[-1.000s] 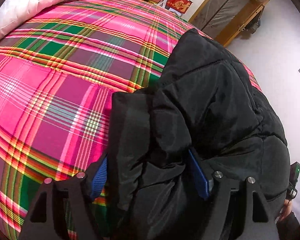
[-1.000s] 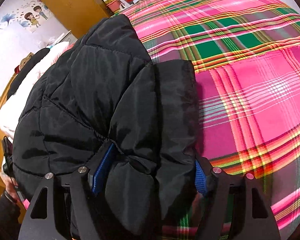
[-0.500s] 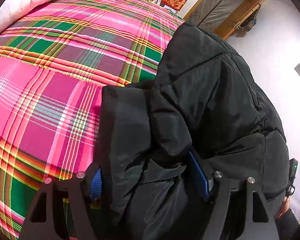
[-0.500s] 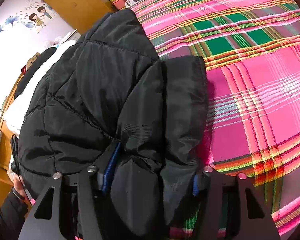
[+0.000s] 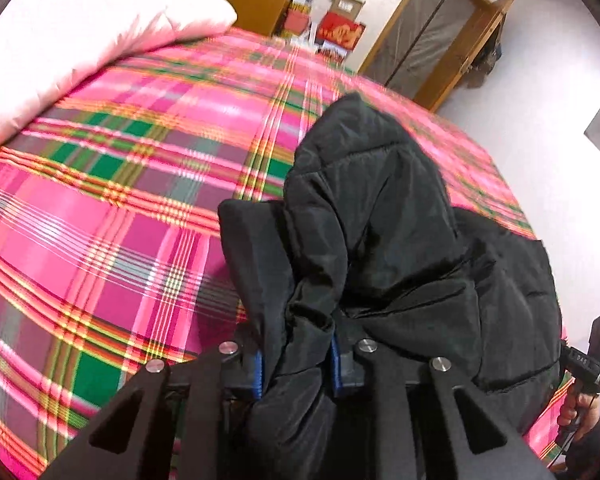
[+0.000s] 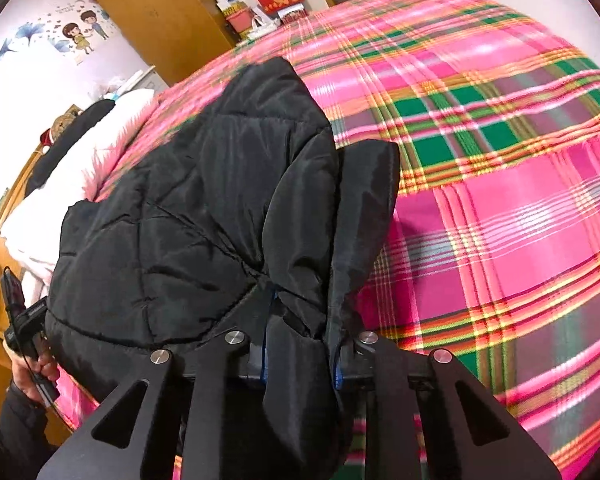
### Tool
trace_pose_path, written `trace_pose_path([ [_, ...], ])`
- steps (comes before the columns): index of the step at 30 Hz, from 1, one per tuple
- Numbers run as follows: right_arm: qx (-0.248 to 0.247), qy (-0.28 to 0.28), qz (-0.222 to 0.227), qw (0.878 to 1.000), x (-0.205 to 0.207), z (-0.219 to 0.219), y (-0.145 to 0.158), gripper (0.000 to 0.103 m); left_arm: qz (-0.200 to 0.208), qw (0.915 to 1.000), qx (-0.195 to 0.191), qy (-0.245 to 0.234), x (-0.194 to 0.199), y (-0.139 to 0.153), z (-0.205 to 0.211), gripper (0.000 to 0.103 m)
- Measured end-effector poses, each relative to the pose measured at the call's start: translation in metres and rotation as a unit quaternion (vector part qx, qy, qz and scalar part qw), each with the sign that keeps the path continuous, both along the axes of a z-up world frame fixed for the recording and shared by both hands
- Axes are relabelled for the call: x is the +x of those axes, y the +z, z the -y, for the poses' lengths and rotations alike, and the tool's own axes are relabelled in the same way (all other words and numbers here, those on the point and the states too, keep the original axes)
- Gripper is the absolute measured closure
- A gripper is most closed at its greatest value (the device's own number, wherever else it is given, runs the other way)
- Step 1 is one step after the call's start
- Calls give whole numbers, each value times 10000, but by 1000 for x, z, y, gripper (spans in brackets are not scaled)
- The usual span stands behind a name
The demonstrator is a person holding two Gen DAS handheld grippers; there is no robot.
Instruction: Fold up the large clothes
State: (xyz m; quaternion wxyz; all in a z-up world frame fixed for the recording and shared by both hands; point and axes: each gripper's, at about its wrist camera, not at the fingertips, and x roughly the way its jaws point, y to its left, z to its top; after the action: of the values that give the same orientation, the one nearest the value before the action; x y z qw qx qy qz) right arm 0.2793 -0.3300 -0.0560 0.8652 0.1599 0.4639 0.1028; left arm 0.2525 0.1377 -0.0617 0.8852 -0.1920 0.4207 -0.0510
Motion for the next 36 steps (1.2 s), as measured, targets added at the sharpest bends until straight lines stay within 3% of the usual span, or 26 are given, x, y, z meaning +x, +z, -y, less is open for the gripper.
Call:
trace_pose_path([
  [7,35,95,296,9995,-22,1,39,84,259,9996,9,-55,-22,35,-2,81],
  [14,129,124,475,9987,-31,-5,58,85,563,9983,85,-120,-33,73,-5,81],
  [23,332,288,774,9960,-15,-38,83,85,860,9961,187,-1,-35,110,-39,81],
  [30,522,464,834,9941,14,-84,81,85,981,9942,382,202,-26,122,-86,81],
  [36,542,567,702,9944,42,-128,60,84,914,9938,528,352,-8,105,-130,81],
])
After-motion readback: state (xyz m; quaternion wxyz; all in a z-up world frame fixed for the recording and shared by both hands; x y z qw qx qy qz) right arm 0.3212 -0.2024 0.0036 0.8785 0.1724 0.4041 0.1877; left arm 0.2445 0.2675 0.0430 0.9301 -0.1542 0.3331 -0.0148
